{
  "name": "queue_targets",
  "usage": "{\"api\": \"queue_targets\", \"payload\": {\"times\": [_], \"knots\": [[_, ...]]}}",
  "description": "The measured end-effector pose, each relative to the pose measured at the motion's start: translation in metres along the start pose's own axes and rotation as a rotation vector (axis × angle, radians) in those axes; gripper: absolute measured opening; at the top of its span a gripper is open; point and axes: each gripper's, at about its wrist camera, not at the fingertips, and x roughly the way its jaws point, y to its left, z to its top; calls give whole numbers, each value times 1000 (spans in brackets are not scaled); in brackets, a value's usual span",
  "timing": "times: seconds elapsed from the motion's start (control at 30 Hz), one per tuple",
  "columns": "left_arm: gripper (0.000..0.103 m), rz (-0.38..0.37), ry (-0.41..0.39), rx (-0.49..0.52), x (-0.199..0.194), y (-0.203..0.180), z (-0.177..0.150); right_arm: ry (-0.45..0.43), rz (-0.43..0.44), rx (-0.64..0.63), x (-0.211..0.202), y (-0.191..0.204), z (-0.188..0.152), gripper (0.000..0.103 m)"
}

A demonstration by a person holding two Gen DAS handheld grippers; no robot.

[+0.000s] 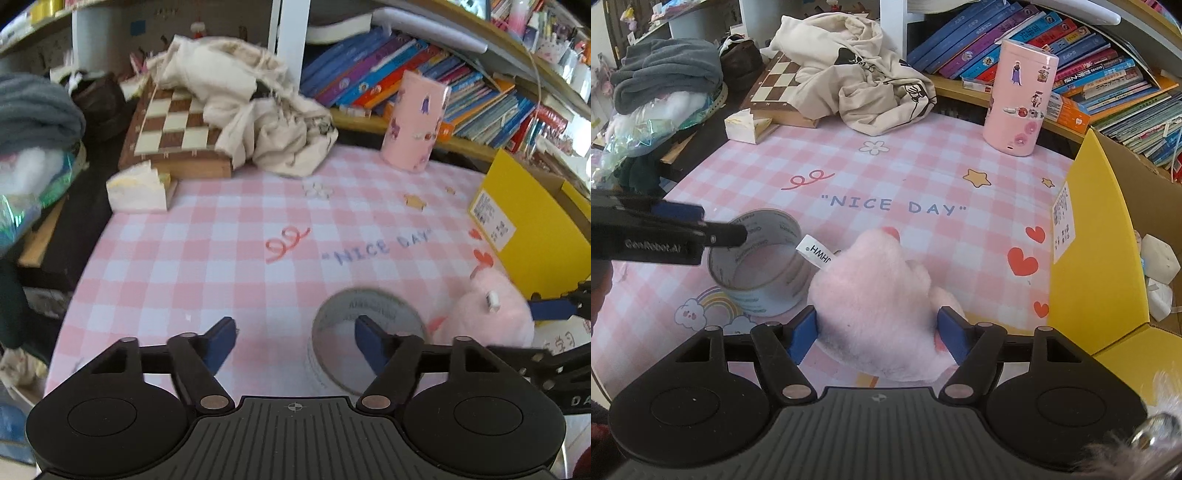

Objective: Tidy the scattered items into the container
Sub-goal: 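Grasp the tape roll with the left tool while the right tool grasps the pink plush, then lift and carry the tape roll and pink plush with both tools toward the yellow box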

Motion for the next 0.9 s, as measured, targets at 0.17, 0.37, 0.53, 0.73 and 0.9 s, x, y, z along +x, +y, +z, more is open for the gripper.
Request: {"api": "queue_targets", "payload": {"times": [0.17, 0.37, 0.53, 0.73, 0.9], "knots": [[86, -52, -59, 101, -12, -15, 4, 7, 3, 11, -1, -3, 0, 68], [86, -93, -16, 300, -4, -46, -6, 13, -40, 6, -6, -4, -4, 68], [90, -85, 1, 309, 11, -49, -3, 18, -42, -6, -4, -3, -5, 68], [89, -129, 22, 224, 20, -40, 3, 20, -36, -18, -2, -4, -4, 68], [89, -195, 15, 231, 15, -45, 3, 22, -33, -14, -2, -8, -2, 69]]}}
